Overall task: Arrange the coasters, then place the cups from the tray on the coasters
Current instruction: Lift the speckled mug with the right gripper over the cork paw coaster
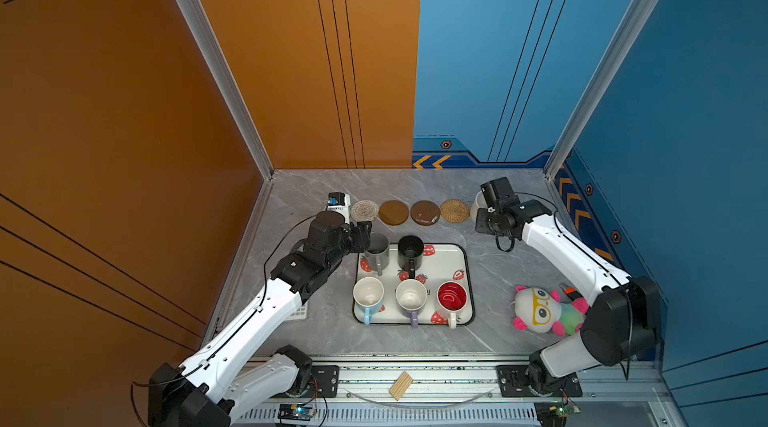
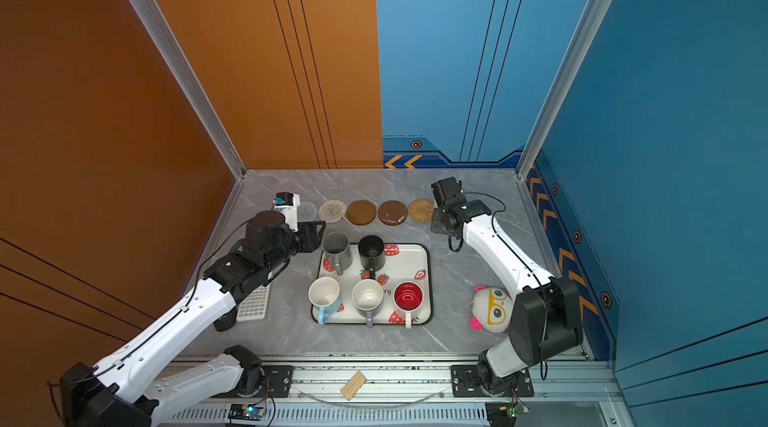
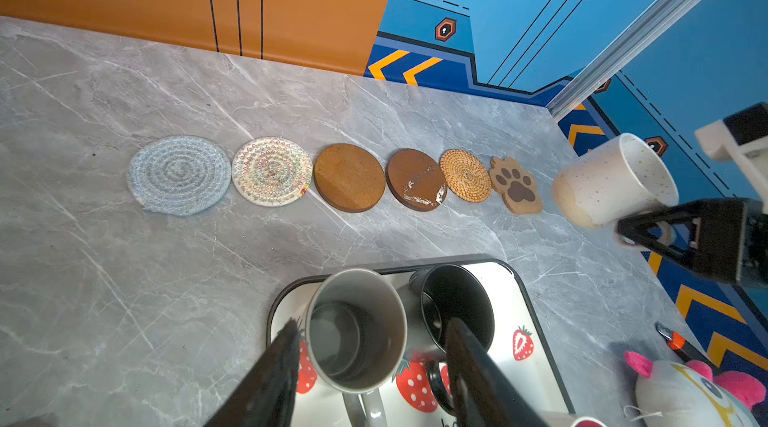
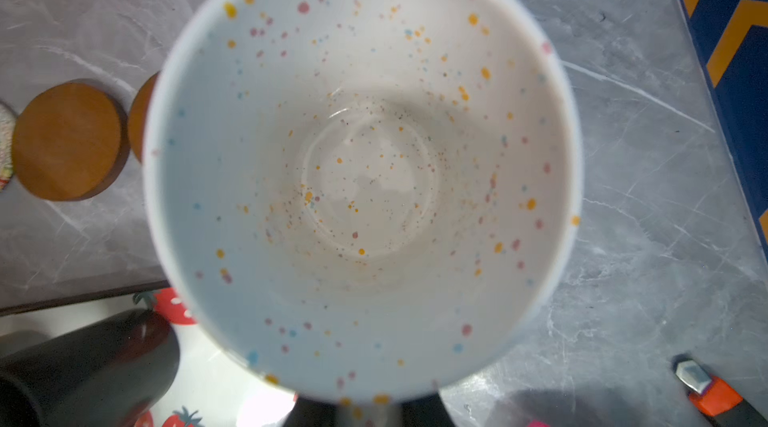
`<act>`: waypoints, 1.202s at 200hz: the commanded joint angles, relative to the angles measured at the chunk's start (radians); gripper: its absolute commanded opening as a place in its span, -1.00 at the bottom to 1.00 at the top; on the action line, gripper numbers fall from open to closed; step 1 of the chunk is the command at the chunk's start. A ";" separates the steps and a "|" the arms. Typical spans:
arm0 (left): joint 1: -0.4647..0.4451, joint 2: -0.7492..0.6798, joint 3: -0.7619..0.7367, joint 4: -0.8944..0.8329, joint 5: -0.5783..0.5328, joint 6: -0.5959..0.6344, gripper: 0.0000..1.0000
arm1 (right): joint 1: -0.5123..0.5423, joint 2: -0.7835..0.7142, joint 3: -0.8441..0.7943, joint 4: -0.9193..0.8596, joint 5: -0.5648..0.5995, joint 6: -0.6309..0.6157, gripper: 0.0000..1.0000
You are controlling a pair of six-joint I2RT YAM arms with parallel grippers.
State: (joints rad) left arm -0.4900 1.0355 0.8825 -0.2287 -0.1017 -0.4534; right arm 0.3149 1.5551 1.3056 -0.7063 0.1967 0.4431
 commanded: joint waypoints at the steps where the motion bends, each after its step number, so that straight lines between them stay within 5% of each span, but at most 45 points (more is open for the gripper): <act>1: 0.008 0.006 0.011 -0.010 -0.008 -0.003 0.14 | -0.050 0.048 0.076 0.093 -0.027 -0.035 -1.00; 109: 0.023 0.053 0.028 -0.012 -0.018 0.010 0.14 | -0.151 0.312 0.254 0.183 -0.060 -0.075 -1.00; 240: 0.034 0.072 0.030 -0.004 -0.001 0.009 0.14 | -0.158 0.359 0.216 0.197 -0.013 -0.118 -1.00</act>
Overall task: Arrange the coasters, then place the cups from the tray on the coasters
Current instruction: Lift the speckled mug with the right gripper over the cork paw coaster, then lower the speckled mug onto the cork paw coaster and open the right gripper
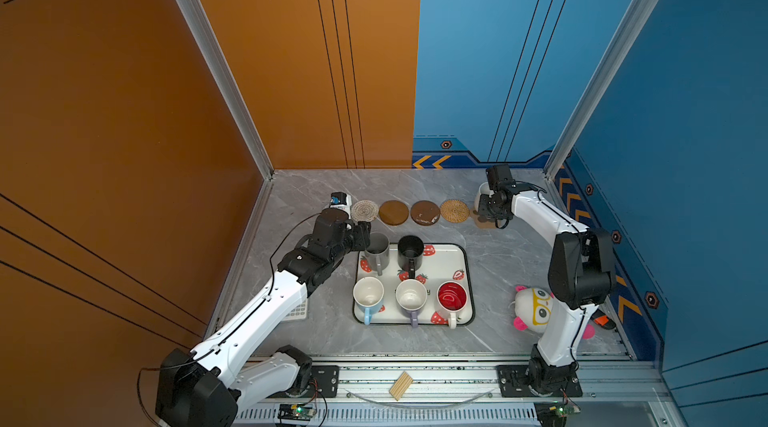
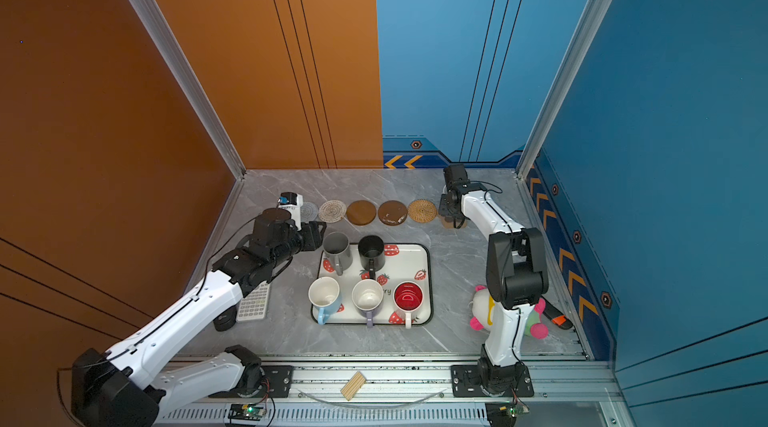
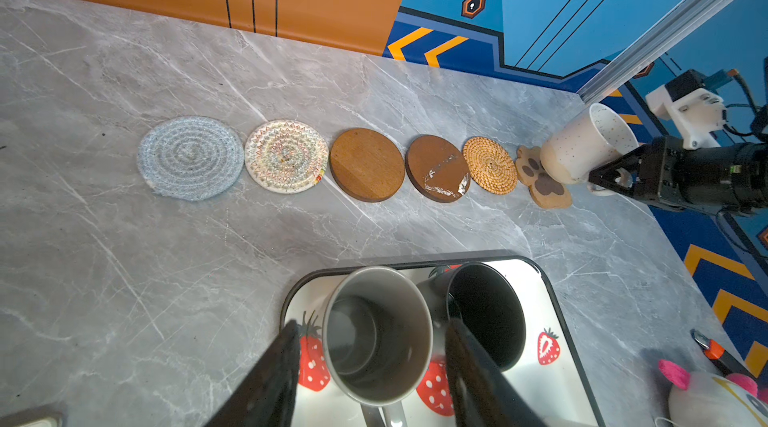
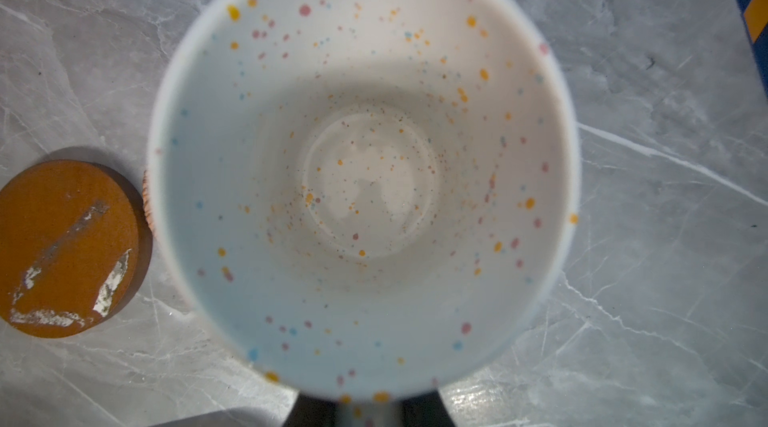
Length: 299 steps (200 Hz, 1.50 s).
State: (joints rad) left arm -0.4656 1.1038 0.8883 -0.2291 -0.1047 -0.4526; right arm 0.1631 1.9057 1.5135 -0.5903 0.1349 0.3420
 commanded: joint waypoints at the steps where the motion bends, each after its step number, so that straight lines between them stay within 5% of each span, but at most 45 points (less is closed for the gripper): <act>1: 0.010 0.004 0.025 -0.004 0.003 0.008 0.14 | -0.007 0.009 0.005 0.081 0.049 -0.017 -1.00; 299: 0.010 -0.010 0.025 -0.014 0.003 0.008 0.13 | -0.017 0.044 -0.027 0.110 0.037 -0.006 -1.00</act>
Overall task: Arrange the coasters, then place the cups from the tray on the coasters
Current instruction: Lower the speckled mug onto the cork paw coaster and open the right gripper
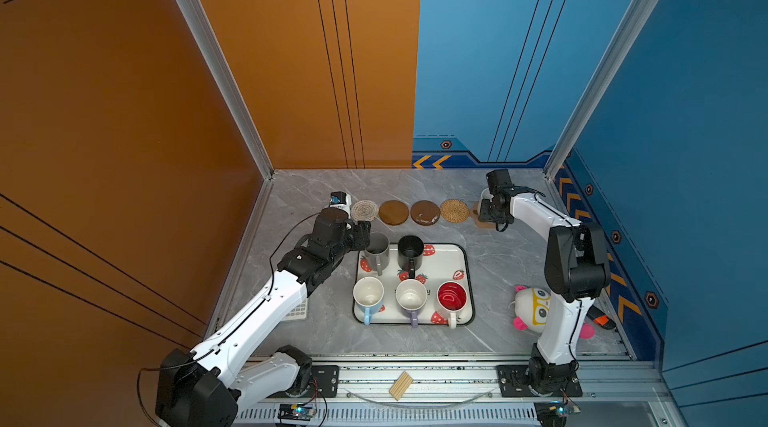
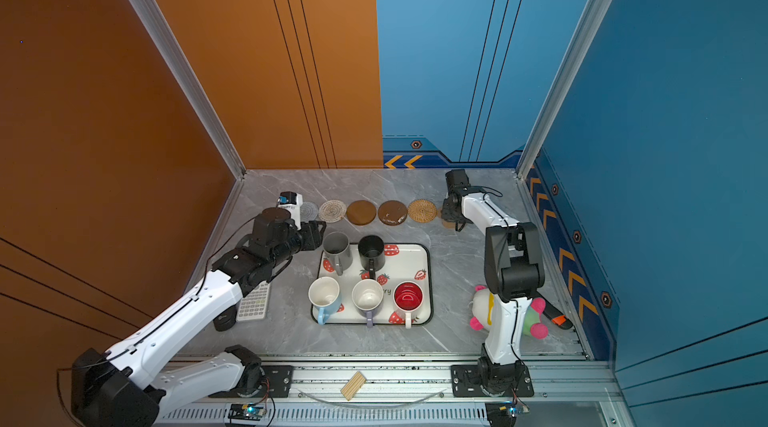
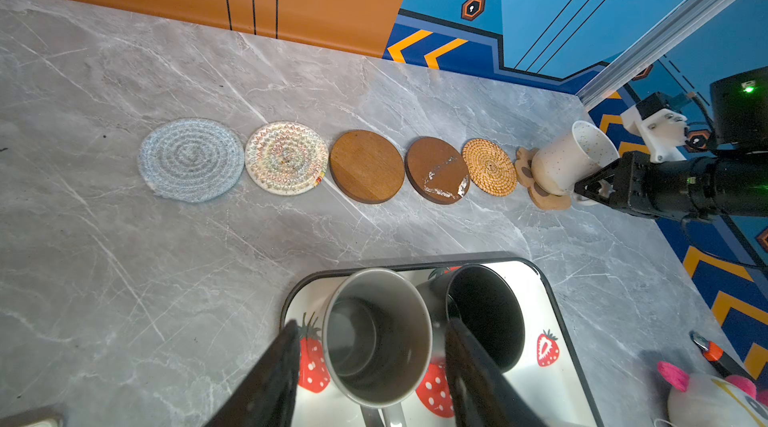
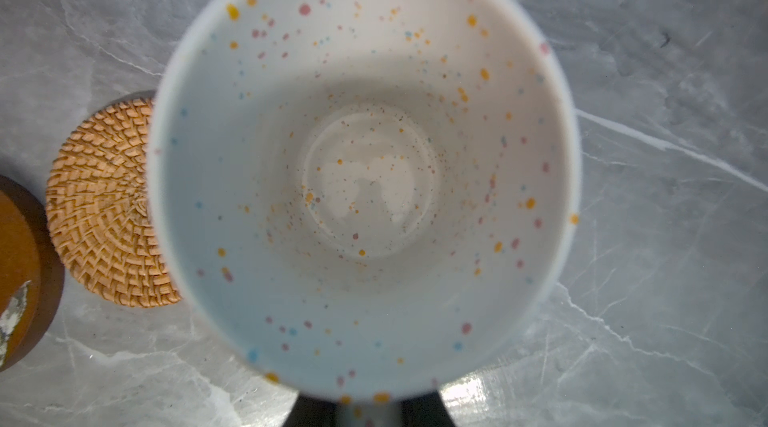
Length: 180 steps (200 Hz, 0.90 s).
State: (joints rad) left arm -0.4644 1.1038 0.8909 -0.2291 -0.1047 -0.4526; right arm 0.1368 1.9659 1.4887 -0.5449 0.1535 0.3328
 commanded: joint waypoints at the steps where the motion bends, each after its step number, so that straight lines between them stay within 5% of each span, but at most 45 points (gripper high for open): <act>1: 0.009 -0.010 0.022 -0.015 0.003 0.008 0.13 | 0.009 -0.017 -0.002 0.065 0.019 0.003 -1.00; 108: 0.009 -0.021 0.021 -0.019 0.003 0.009 0.14 | 0.018 -0.009 -0.018 0.051 0.026 0.002 -1.00; 150: 0.009 -0.027 0.019 -0.021 0.001 0.009 0.14 | 0.018 -0.012 -0.024 0.045 0.024 0.006 -0.42; 180: 0.009 -0.035 0.019 -0.024 0.002 0.009 0.14 | 0.019 -0.022 -0.025 0.031 0.023 0.015 -0.19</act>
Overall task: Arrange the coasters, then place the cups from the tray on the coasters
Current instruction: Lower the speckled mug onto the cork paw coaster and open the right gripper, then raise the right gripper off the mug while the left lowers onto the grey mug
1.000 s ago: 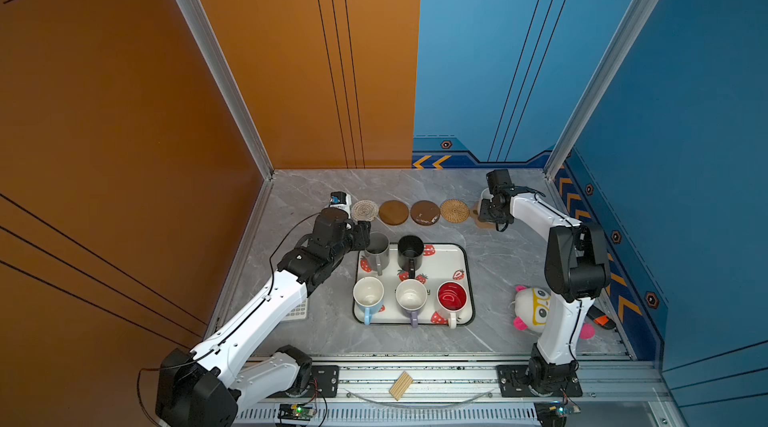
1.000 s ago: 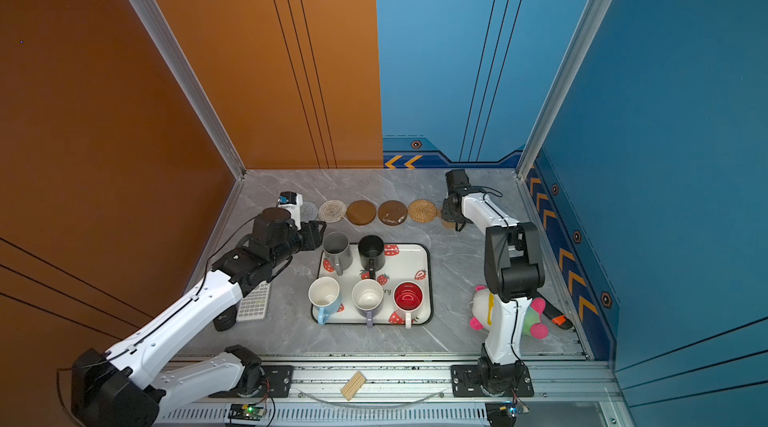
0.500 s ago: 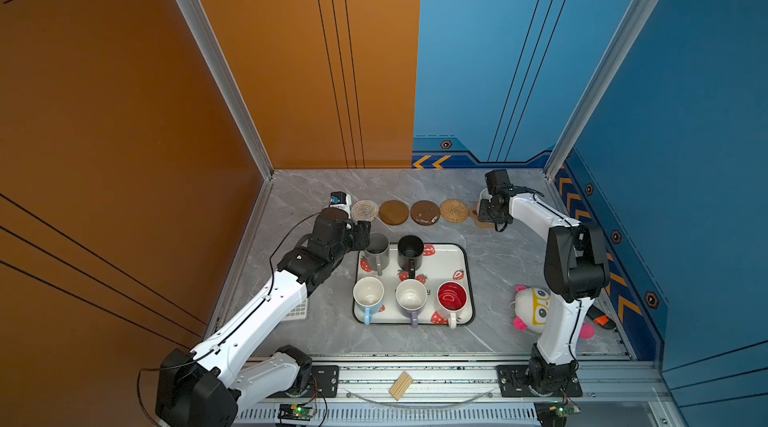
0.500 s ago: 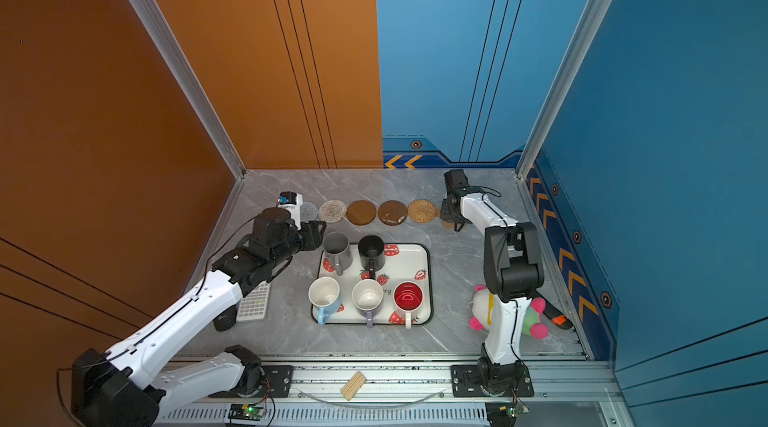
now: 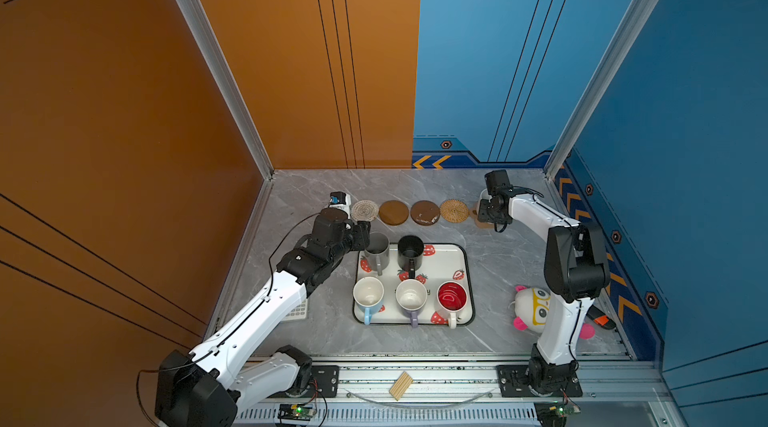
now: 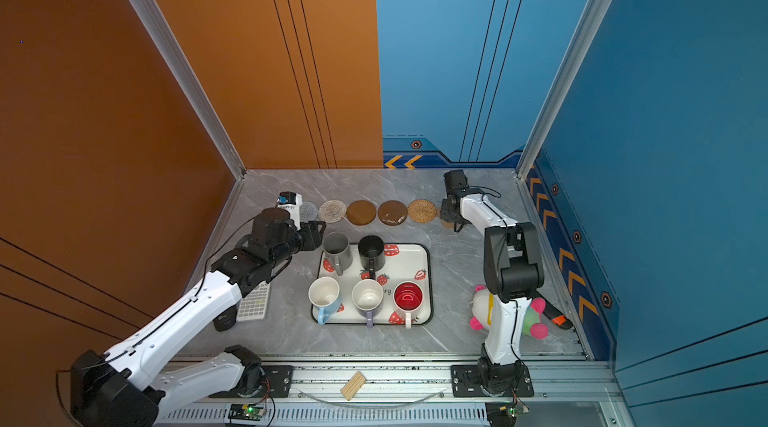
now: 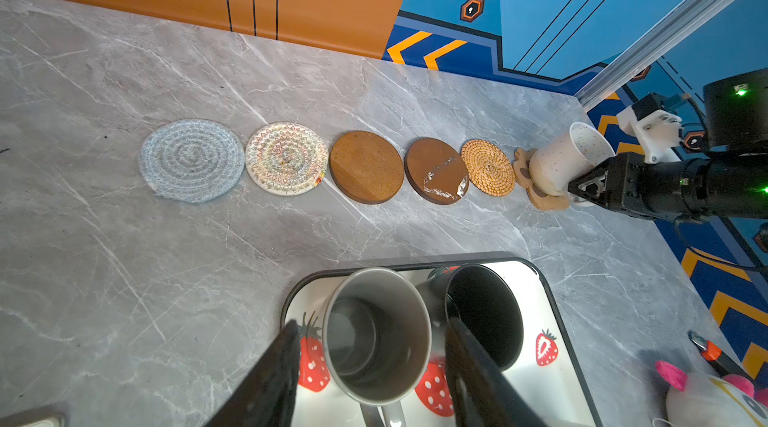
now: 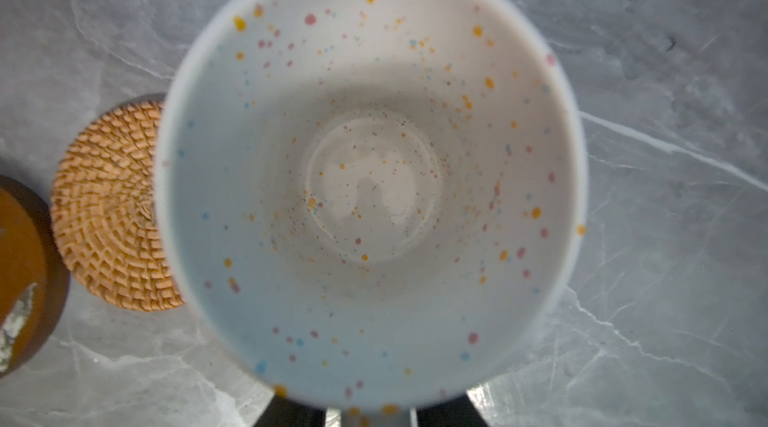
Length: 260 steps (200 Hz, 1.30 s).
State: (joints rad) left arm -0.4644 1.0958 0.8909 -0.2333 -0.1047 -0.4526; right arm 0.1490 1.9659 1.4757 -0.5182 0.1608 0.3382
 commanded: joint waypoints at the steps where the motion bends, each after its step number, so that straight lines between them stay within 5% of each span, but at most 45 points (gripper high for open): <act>1: 0.009 -0.027 0.019 -0.021 0.001 0.009 0.14 | 0.007 -0.022 -0.012 0.003 0.017 0.011 -0.18; 44: 0.009 -0.058 0.032 -0.041 -0.008 0.017 0.15 | 0.008 -0.129 -0.021 -0.079 0.046 0.054 0.23; 83: 0.009 -0.057 0.032 -0.052 -0.030 0.012 0.17 | 0.038 -0.383 -0.136 -0.050 0.077 0.150 0.32; 143: -0.026 0.059 0.130 -0.187 0.013 0.016 0.26 | 0.389 -0.716 -0.265 0.010 0.460 0.264 0.41; 191: -0.058 0.122 0.210 -0.328 -0.023 0.055 0.27 | 0.645 -0.834 -0.430 0.119 0.629 0.412 0.41; 260: -0.112 0.128 0.252 -0.406 0.049 0.079 0.26 | 0.699 -0.885 -0.525 0.144 0.652 0.406 0.44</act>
State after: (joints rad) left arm -0.5564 1.2194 1.1030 -0.5617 -0.0971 -0.4076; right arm 0.8436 1.1275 1.0023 -0.4095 0.7650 0.7197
